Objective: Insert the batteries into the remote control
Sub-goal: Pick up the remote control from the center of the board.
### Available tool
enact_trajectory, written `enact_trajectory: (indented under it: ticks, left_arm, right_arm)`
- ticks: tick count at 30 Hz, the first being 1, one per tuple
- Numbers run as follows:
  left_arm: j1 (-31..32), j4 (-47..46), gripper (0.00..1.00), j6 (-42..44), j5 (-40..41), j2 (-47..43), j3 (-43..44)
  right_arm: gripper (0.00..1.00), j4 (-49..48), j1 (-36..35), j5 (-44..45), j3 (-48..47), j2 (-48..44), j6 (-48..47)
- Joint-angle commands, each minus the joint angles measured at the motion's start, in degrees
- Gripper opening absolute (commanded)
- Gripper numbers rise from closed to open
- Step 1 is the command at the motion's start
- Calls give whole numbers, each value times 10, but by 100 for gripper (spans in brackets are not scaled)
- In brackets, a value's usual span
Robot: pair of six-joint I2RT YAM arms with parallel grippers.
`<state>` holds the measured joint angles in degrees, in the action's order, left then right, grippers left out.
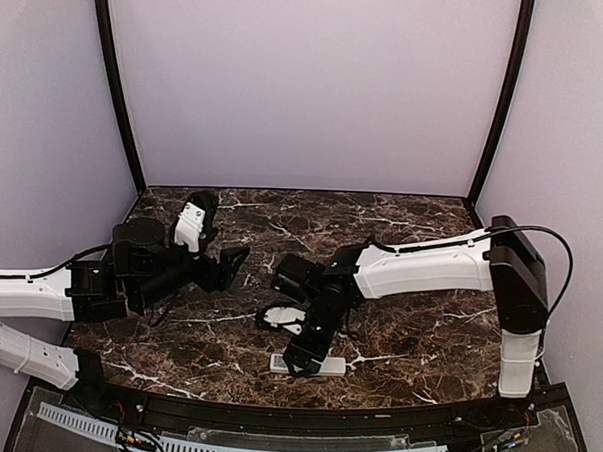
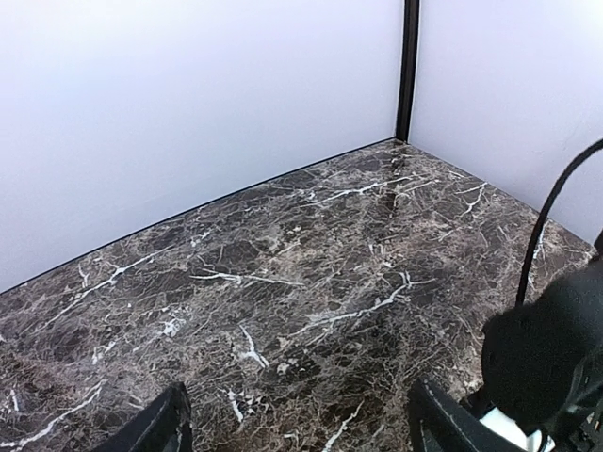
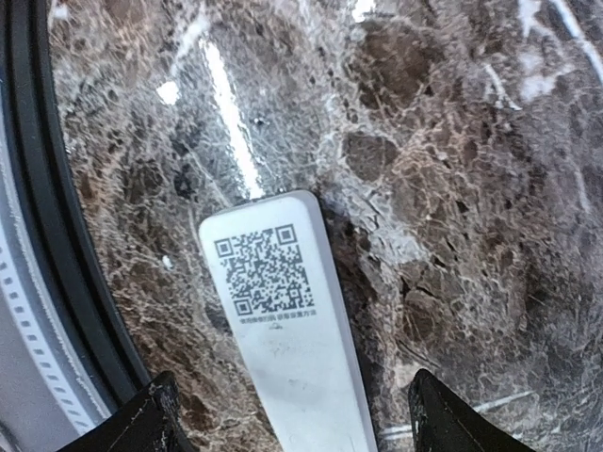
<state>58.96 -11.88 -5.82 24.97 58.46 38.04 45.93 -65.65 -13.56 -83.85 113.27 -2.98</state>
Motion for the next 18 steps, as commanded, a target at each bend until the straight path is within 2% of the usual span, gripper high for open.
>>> enact_trajectory:
  ticks: [1,4,9,18]
  left_arm:
    - [-3,1,78,-1,27,-11,-15]
    - [-4,-6,78,6,20,-7,-15]
    - [-4,-10,78,15,20,0,-14]
    - [-4,-20,78,29,15,6,-12]
  right_arm:
    - [81,34,-13,60,-36,44,-42]
    - [79,38,-27,68,-52,65,-44]
    - [66,51,-36,98,-64,90,-31]
    - [30,52,-37,108,-68,84,-12]
